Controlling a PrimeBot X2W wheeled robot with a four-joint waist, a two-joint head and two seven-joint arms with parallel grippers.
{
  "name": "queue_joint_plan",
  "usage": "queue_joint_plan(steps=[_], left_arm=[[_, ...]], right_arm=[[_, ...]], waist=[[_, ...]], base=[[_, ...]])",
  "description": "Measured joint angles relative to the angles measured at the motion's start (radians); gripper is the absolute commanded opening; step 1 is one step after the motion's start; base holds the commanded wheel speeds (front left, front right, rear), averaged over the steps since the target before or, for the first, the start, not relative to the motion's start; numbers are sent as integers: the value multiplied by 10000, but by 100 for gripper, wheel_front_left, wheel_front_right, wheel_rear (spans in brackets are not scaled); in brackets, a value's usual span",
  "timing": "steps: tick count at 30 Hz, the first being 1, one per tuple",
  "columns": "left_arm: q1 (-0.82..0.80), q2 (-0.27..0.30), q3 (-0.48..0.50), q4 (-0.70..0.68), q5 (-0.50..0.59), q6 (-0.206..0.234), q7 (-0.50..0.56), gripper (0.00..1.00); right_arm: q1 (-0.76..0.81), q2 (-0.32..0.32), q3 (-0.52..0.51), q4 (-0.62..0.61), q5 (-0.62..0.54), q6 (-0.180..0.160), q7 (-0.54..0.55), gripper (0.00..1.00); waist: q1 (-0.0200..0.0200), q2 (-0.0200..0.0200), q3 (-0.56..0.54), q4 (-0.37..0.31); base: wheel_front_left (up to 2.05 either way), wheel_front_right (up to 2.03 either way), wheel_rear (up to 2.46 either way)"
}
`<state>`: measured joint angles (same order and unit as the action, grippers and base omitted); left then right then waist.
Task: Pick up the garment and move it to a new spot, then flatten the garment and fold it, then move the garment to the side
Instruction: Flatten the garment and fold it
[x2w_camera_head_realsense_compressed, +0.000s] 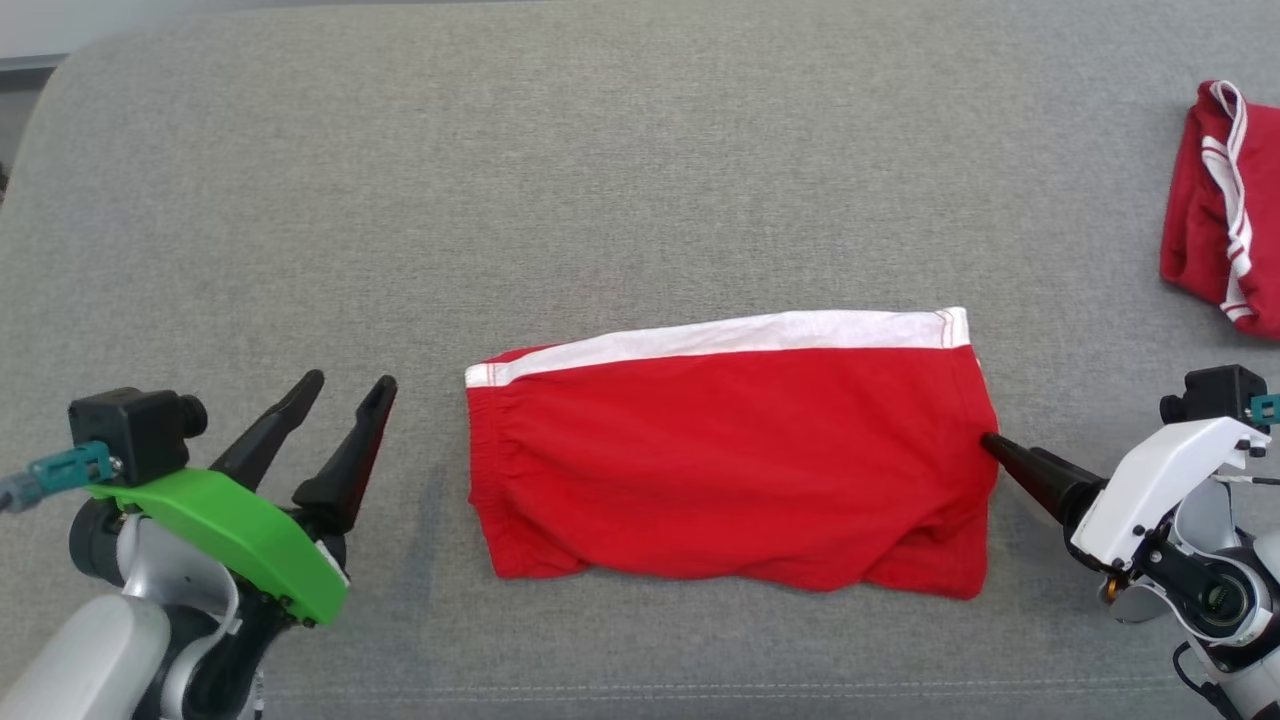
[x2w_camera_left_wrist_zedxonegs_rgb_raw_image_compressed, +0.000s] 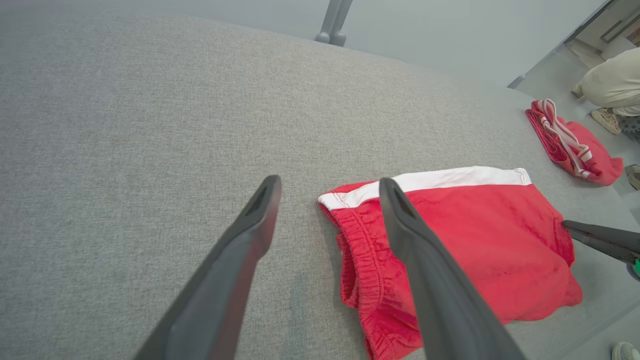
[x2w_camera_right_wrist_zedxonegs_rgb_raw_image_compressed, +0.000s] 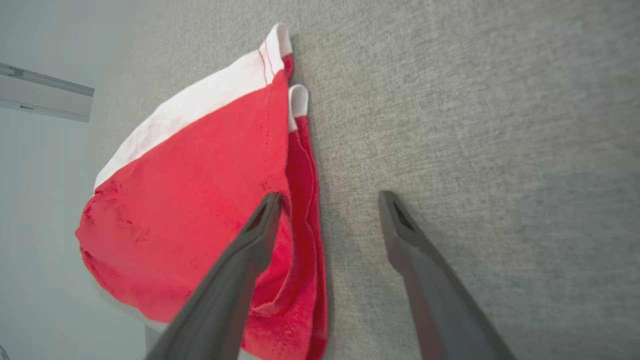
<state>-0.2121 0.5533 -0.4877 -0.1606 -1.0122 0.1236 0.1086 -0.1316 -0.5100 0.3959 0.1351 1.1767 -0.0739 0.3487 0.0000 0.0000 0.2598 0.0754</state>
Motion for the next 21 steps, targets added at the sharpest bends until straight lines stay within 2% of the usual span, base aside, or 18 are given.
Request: queue_joint_plan(steps=[2, 6, 7, 8, 9, 10, 16, 18, 21], left_arm=[[83, -339, -40, -71, 364, 0, -430, 100], [444, -656, -65, 100, 700, 0, -955, 100], [546, -708, -48, 180, 769, 0, -1074, 100], [649, -746, -10, 261, 844, 0, -1187, 100], [735, -773, 50, 337, 897, 0, -1289, 100], [814, -809, 115, 418, 932, 0, -1373, 100], [1419, -926, 698, 754, 943, 0, -1778, 100], [1551, -982, 888, 788, 943, 0, -1881, 100], [1610, -988, 1072, 784, 943, 0, -1977, 100]], right_arm=[[-4, 40, 46, 192, 0, -79, 73, 100], [-43, 73, 35, 477, 0, -86, 104, 100], [-49, 94, 36, 523, 2, -86, 146, 74], [-63, 121, 59, 571, 4, -86, 180, 39], [-96, 146, 77, 616, 8, -86, 226, 39], [-139, 199, 90, 644, 50, -84, 268, 0], [-244, 1122, 42, 779, 1267, -65, 765, 0], [-244, 917, -313, 815, 1463, -71, 830, 0], [-244, 211, -982, 859, 1624, -86, 838, 0]], waist=[[0, 0, -37, 213], [0, 0, -91, 646], [0, 0, -103, 752], [-1, 0, -116, 858], [0, 0, -128, 957], [0, 0, -143, 1053], [0, 0, -362, 1276], [0, 0, -439, 1227], [0, 0, -502, 1099]], base=[[0, 0, 0], [0, 0, 0], [0, 0, 0], [0, 0, 0], [0, 0, 0], [0, 0, 0], [0, 0, 0], [0, 0, 0], [0, 0, 0]])
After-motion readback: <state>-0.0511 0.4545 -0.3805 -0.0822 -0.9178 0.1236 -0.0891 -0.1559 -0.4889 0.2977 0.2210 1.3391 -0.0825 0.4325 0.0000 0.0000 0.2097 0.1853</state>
